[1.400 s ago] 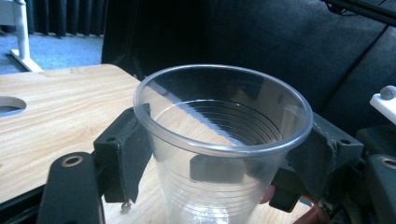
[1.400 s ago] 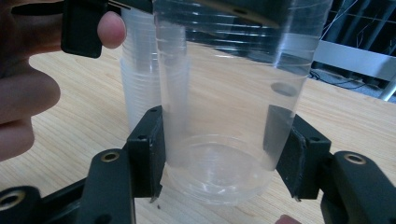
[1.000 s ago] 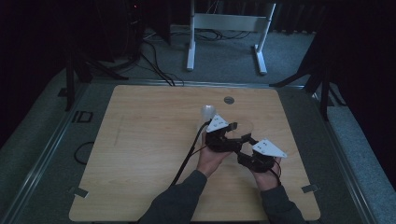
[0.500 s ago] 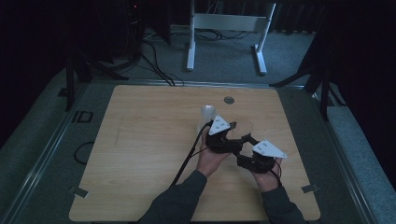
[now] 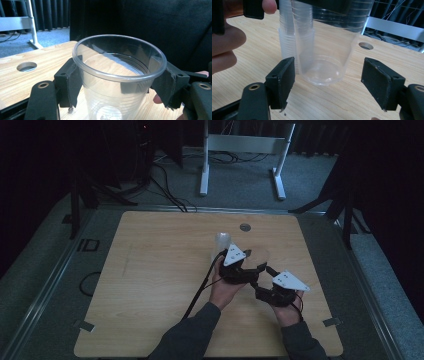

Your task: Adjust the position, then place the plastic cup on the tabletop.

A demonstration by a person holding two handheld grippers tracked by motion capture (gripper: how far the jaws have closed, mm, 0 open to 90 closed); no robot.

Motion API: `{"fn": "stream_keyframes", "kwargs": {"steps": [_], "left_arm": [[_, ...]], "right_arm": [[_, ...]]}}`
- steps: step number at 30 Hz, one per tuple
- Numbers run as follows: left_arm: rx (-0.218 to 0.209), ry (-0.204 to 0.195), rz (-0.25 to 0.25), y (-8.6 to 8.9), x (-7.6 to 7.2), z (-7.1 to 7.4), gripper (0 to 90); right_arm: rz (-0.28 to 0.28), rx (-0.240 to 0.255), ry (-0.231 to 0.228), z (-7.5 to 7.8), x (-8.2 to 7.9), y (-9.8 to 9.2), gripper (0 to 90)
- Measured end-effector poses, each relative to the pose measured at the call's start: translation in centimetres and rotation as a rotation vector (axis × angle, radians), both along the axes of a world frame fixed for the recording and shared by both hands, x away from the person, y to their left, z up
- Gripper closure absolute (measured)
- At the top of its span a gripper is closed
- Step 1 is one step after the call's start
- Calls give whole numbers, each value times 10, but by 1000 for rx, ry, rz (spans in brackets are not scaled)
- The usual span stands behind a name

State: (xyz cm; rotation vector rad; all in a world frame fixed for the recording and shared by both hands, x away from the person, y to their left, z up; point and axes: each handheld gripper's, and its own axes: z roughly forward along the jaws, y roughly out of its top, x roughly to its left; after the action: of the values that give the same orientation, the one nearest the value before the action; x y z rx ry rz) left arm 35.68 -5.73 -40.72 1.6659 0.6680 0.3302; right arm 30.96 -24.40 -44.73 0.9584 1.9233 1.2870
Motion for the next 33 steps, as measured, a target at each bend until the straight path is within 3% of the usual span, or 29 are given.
{"fn": "stream_keyframes", "kwargs": {"steps": [33], "left_arm": [[3,2,21,15,-2,-5,297]], "right_arm": [[-40,10,6,-3,0,-15,268]]}}
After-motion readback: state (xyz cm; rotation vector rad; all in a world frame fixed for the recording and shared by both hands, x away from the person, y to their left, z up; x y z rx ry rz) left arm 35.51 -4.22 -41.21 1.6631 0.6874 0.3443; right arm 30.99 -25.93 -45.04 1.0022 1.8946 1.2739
